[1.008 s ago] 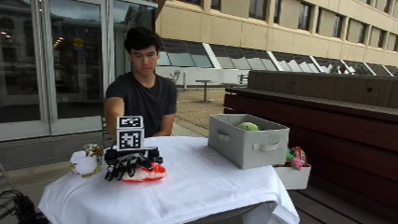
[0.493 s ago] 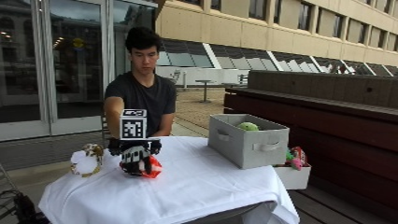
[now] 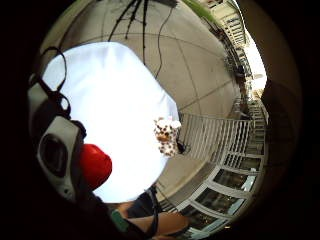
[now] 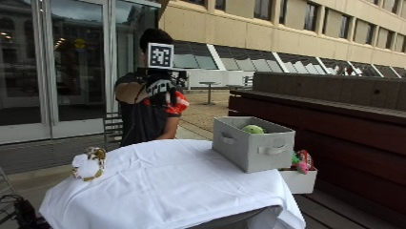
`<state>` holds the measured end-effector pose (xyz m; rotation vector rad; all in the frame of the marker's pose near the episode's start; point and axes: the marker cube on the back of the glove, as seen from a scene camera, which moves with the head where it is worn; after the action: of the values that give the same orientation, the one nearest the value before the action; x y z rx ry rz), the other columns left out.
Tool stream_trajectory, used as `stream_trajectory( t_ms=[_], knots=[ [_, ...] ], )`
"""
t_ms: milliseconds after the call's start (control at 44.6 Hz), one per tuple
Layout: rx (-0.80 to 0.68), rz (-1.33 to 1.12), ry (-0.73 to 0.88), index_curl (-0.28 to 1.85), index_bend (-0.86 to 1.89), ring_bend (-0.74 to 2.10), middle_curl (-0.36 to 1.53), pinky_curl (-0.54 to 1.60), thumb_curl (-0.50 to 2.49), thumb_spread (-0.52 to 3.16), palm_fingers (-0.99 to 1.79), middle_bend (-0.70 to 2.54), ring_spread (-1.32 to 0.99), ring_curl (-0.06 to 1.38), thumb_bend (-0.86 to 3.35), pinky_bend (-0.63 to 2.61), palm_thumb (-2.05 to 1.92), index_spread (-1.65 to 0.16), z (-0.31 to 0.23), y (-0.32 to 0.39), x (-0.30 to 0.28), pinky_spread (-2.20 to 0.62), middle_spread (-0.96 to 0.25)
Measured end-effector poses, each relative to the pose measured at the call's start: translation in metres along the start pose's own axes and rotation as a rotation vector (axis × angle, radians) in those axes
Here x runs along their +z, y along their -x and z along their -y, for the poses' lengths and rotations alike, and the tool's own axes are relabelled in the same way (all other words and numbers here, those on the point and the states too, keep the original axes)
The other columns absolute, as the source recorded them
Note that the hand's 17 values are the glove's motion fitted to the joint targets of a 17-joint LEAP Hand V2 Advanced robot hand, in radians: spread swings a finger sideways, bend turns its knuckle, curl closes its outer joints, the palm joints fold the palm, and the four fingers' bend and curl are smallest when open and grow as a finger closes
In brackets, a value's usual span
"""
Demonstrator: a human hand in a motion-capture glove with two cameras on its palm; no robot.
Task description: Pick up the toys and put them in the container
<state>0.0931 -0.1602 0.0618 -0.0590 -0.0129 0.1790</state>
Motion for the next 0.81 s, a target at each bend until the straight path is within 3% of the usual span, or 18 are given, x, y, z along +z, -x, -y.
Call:
stream_trajectory(
  t_ms=[246,426,806],
  knots=[
    [-0.112,-0.005,-0.132,0.38,0.4,1.09,0.53,0.37,0.76,0.49,1.1,0.81,-0.43,0.5,0.21,0.9,0.67,-0.32,-0.033,0.108,-0.105,-0.48,-0.35],
    [-0.24,0.016,-0.177,0.4,0.37,1.09,0.55,0.39,0.8,0.47,1.11,0.79,-0.43,0.5,0.19,0.9,0.67,-0.34,-0.061,0.198,-0.14,-0.48,-0.37],
    [-0.418,0.075,-0.156,0.47,0.29,1.08,0.59,0.4,0.89,0.46,1.11,0.77,-0.43,0.5,0.14,0.89,0.68,-0.37,-0.131,0.351,-0.124,-0.48,-0.39]
  ],
)
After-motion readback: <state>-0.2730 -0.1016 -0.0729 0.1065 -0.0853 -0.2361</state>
